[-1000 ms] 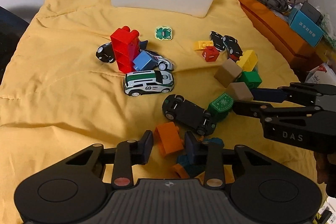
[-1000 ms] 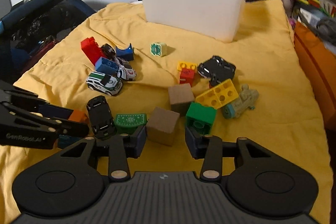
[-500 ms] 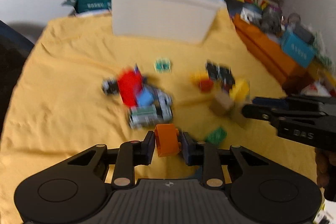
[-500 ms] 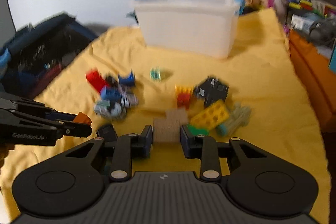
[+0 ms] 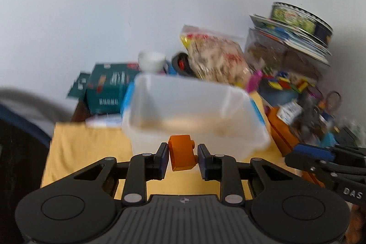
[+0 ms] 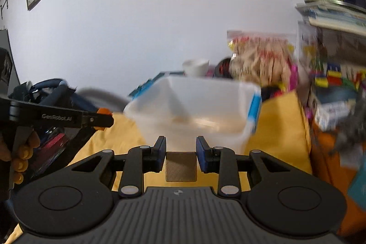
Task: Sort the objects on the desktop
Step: 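Lift both held toys and carry them over the white bin, then open both grippers to release the orange brick and wooden cube into the bin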
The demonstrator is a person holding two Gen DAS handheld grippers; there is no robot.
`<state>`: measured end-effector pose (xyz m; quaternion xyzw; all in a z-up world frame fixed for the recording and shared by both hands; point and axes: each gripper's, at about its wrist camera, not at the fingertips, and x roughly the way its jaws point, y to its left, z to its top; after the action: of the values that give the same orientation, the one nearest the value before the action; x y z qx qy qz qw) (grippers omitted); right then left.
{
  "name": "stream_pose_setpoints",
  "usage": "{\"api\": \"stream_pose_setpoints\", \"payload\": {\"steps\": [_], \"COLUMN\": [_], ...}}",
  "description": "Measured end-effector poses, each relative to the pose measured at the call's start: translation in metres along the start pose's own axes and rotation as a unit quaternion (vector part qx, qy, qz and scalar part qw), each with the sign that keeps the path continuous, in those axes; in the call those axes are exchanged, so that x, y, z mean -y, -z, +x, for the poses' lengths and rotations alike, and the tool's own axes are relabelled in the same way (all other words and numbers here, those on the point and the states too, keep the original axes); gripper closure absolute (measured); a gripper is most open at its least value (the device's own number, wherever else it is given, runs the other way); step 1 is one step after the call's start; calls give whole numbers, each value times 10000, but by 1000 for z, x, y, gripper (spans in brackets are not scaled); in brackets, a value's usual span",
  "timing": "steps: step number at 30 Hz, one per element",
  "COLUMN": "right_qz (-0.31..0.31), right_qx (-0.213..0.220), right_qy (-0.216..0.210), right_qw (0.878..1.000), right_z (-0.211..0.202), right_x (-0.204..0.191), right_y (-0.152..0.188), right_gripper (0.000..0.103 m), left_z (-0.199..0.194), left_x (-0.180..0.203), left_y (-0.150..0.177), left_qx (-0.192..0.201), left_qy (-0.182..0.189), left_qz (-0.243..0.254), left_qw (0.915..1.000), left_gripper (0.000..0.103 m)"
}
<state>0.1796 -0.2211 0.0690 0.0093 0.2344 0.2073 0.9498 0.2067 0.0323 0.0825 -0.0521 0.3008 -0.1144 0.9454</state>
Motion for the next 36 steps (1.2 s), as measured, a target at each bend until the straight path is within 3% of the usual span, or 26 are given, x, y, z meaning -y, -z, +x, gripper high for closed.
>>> {"api": "stream_pose_setpoints", "payload": {"steps": [10,11,12,13,15,16,19,23,26,33,36], "right_qz": [277,309,364,383,351,302,200,215,120,-172,70], "right_qx": [-229,-268,-322,-405,-543,-496,-365,-179,-254,-1022,-1372], "right_qy": [327,355,378,378,472,534,513,335,282,291,307], "right_qw": [9988,9985,9981,9977,9968,9969,9978,9990,9992,9942,9900], "right_z": [81,89,97,104,116,116,104,62,27,-28,-37], "right_x": [34,36,38,38,37,36,36,31,21,-2,-3], "right_y": [-54,-57,-59,-60,-60,-60,-57,-37,-1,103,136], "right_gripper": [71,71,71,68,48,33,33,33,32,33,35], "left_z": [79,87,94,99,105,105,98,64,34,-33,-54], "left_x": [-7,-9,-11,-13,-15,-17,-25,-32,-36,-27,-13], "left_y": [-67,-69,-73,-74,-75,-74,-66,-33,5,107,145], "left_qx": [-188,-225,-279,-292,-218,-177,-206,-204,-236,-611,-789], "left_qy": [-172,-168,-175,-252,-452,-509,-431,-328,-341,-213,-147], "left_qz": [-36,-35,-62,-96,-64,-9,12,204,299,247,288], "left_qw": [9997,9996,9994,9992,9987,9985,9989,9990,9987,9976,9964], "left_gripper": [72,70,61,45,31,31,31,31,31,31,31]}}
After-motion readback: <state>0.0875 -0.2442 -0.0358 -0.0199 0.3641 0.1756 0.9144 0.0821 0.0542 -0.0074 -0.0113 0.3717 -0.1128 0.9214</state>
